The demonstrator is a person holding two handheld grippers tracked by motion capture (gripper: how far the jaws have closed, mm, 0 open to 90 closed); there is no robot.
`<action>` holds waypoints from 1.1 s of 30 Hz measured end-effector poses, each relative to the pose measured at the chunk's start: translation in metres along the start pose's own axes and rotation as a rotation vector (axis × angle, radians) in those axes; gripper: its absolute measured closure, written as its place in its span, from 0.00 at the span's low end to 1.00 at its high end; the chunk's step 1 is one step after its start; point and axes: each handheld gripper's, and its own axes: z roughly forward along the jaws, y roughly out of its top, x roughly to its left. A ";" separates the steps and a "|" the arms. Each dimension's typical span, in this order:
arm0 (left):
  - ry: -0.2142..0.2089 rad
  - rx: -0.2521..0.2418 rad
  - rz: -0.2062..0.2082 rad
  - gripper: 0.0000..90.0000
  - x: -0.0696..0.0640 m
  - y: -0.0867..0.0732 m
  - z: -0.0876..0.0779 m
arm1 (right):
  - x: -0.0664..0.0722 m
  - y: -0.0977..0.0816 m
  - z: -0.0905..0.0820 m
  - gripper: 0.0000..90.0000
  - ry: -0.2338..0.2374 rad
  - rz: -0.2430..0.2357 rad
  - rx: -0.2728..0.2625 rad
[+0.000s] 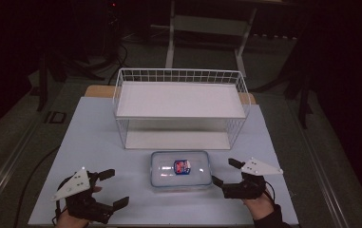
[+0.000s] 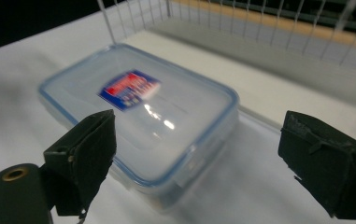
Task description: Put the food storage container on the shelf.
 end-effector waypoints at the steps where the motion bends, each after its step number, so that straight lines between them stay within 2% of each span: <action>1: -0.004 0.006 -0.003 0.00 -0.001 0.003 0.002 | 0.003 0.002 -0.002 0.13 -0.011 -0.010 -0.014; 6: -0.031 0.043 -0.066 0.00 -0.003 0.024 0.019 | 0.013 0.011 -0.010 0.16 -0.051 -0.068 -0.055; 8: -0.048 0.050 -0.089 0.00 -0.001 0.029 0.026 | 0.013 0.014 -0.012 0.18 -0.006 -0.067 -0.051; 9: -0.054 0.050 -0.102 0.00 0.000 0.031 0.029 | 0.014 0.016 -0.012 0.21 0.021 -0.072 -0.066; 11: -0.062 0.050 -0.123 0.00 0.002 0.035 0.036 | 0.017 0.019 -0.012 0.21 0.009 -0.098 -0.072; 12: -0.062 0.050 -0.123 0.00 0.002 0.035 0.036 | 0.017 0.019 -0.012 0.21 0.009 -0.098 -0.072; 14: -0.070 0.054 -0.150 0.00 0.005 0.039 0.047 | 0.018 0.023 -0.009 0.20 -0.023 -0.094 -0.044; 16: -0.066 0.076 -0.153 0.00 0.006 0.041 0.054 | 0.017 0.025 -0.006 0.19 0.010 -0.055 -0.045; 17: -0.059 0.083 -0.152 0.00 0.007 0.041 0.056 | 0.017 0.026 -0.004 0.18 0.009 -0.050 -0.035; 18: -0.061 0.093 -0.166 0.00 0.010 0.041 0.059 | 0.017 0.027 -0.002 0.16 0.002 -0.050 -0.020; 20: -0.059 0.111 -0.211 0.00 0.016 0.040 0.064 | 0.015 0.027 0.002 0.15 0.024 -0.026 -0.015; 21: -0.059 0.111 -0.211 0.00 0.016 0.040 0.064 | 0.015 0.027 0.002 0.15 0.024 -0.026 -0.015; 22: -0.065 0.130 -0.278 0.00 0.023 0.038 0.070 | 0.014 0.028 0.007 0.12 0.023 -0.005 0.001; 26: -0.067 0.190 -0.387 0.00 0.037 0.030 0.080 | 0.013 0.027 0.017 0.12 0.018 0.012 0.060; 27: -0.064 0.207 -0.416 0.00 0.040 0.028 0.083 | 0.013 0.027 0.018 0.12 0.019 0.017 0.060; 28: -0.067 0.215 -0.451 0.00 0.044 0.025 0.085 | 0.012 0.026 0.020 0.11 0.039 0.025 0.060; 30: -0.071 0.242 -0.522 0.00 0.052 0.020 0.088 | 0.011 0.025 0.023 0.11 0.033 0.040 0.069; 31: -0.072 0.257 -0.554 0.00 0.055 0.017 0.091 | 0.011 0.024 0.024 0.11 0.045 0.045 0.073; 33: -0.056 0.288 -0.621 0.03 0.063 0.012 0.095 | 0.011 0.023 0.026 0.11 0.048 0.049 0.081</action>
